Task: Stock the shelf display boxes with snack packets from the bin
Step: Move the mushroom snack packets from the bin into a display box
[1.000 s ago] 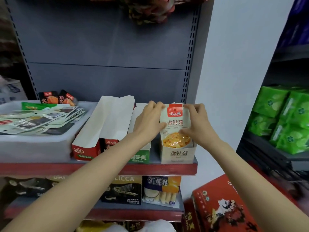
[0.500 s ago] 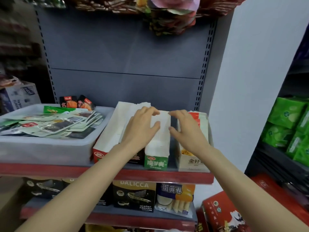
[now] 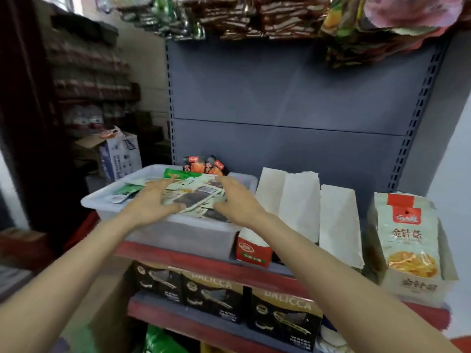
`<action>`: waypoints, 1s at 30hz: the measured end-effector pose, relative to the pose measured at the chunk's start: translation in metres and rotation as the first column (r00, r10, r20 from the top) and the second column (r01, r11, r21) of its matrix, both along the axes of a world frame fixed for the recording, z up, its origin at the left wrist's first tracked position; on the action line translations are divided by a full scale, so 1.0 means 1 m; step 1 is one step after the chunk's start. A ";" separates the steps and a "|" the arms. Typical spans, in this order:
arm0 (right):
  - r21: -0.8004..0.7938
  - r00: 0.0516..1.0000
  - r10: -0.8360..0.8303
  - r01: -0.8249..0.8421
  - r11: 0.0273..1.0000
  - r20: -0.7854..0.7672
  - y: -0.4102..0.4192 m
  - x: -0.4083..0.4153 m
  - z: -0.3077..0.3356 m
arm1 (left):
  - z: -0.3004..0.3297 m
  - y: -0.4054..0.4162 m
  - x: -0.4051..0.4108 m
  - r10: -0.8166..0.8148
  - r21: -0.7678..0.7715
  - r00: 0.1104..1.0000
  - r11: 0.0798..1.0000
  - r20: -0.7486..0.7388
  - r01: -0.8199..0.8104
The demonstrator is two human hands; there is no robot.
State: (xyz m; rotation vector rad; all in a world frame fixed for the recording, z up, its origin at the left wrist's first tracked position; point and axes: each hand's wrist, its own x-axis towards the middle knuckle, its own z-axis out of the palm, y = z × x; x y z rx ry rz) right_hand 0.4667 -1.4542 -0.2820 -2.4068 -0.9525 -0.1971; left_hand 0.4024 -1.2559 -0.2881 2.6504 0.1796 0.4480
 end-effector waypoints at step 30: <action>0.433 0.991 0.069 -0.111 0.894 0.110 0.002 0.010 0.009 | 0.001 -0.007 -0.001 0.121 -0.575 0.874 0.793 0.471 0.200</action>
